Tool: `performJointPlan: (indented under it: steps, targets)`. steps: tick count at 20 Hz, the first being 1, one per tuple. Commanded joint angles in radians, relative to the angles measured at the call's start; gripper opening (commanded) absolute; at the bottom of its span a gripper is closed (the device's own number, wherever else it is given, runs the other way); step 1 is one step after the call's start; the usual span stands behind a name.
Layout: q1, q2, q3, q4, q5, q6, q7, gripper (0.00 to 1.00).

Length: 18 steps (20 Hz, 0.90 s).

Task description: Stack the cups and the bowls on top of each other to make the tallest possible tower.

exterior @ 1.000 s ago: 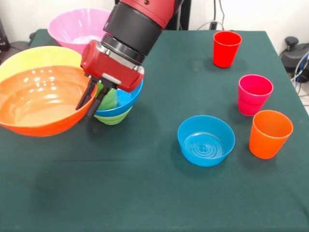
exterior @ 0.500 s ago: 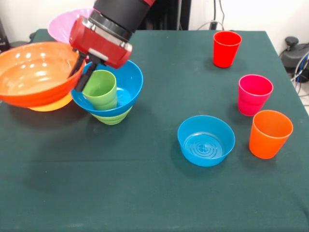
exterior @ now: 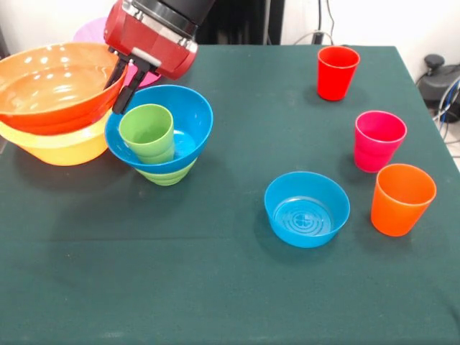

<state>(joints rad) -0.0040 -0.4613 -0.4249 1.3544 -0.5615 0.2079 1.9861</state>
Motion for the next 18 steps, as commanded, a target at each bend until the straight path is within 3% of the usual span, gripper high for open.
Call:
performJointPlan:
  steps: [1, 18]
  targets:
    - [0.011, -0.002, 0.142, 0.055, -0.013, 0.056, -0.014, 0.00]
    - [0.019, 0.014, 0.154, 0.054, -0.014, 0.002, 0.022, 0.00]
